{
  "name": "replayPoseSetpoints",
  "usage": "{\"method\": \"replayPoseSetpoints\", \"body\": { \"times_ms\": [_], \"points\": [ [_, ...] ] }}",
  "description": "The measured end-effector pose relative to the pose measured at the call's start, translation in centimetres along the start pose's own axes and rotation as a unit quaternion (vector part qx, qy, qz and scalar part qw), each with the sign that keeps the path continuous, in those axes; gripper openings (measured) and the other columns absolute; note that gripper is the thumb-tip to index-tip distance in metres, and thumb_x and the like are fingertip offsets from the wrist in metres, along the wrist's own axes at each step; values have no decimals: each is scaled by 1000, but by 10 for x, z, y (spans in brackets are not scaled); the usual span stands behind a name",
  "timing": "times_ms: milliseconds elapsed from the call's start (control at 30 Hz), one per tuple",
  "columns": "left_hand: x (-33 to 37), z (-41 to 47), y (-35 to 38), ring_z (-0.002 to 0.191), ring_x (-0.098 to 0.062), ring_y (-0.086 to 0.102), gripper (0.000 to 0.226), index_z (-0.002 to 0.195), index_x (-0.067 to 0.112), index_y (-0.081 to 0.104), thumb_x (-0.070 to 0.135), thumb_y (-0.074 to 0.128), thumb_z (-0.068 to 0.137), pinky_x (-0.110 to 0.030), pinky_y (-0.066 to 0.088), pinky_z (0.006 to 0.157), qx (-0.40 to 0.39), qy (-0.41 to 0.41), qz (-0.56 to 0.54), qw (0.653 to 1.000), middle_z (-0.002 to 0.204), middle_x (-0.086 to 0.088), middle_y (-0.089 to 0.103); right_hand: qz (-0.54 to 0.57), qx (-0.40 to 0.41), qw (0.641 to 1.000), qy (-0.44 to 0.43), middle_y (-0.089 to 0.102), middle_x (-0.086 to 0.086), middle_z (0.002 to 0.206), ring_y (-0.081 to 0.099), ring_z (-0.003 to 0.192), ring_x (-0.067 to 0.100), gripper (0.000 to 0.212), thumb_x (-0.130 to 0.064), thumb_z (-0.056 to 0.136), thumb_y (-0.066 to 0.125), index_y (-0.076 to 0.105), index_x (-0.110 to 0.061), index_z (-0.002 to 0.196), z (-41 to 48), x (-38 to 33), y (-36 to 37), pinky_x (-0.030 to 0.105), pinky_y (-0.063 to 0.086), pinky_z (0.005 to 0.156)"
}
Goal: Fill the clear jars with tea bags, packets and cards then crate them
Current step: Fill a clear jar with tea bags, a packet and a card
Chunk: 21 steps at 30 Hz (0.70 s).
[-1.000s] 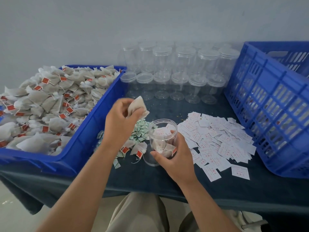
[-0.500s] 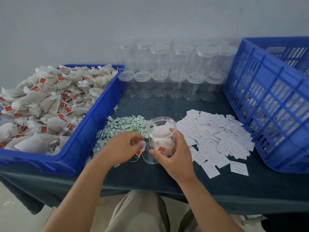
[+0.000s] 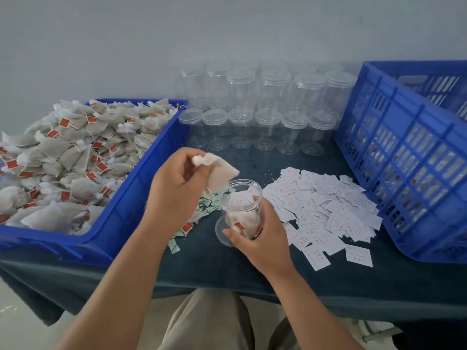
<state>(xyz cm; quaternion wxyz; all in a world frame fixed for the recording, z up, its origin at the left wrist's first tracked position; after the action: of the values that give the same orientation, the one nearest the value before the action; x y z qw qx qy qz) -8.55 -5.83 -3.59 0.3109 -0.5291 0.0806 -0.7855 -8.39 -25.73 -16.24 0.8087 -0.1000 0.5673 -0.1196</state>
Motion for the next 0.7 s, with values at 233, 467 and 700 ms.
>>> {"method": "replayPoseSetpoints", "body": {
  "times_ms": [233, 467, 700],
  "points": [
    [-20, 4, 25, 97, 12, 61, 32, 124, 44, 63, 52, 70, 94, -16, 49, 81, -121, -72, 70, 988, 109, 25, 67, 0, 6, 1000, 11, 66, -22, 119, 66, 113, 5, 76, -65, 64, 92, 55, -40, 126, -1, 1, 0, 20, 56, 87],
    [-99, -17, 14, 114, -25, 64, 59, 137, 26, 58, 55, 74, 88, -42, 56, 90, -183, -205, 361, 891, 129, 0, 66, -5, -2, 1000, 22, 66, -23, 123, 65, 116, 3, 81, -68, 64, 90, 55, -38, 131, 0, 2, 0, 26, 58, 91],
    [-95, -22, 6, 107, -21, 60, 34, 110, 27, 70, 58, 62, 98, -43, 54, 86, -52, -125, 270, 953, 114, 3, 63, -5, 2, 999, 32, 66, -22, 120, 65, 113, 4, 77, -69, 64, 90, 54, -40, 125, -1, 2, 0, 24, 57, 87]
  ]
}}
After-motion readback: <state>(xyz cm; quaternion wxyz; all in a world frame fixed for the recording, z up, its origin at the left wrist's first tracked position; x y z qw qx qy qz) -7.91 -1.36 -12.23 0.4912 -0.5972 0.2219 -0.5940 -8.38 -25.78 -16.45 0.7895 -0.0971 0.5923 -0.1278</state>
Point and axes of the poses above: each hand's wrist, its own z-axis towards the middle knuckle, its own y-axis out of the palm, x = y × z, the point moved 3 cm from there along z, towards the middle knuckle
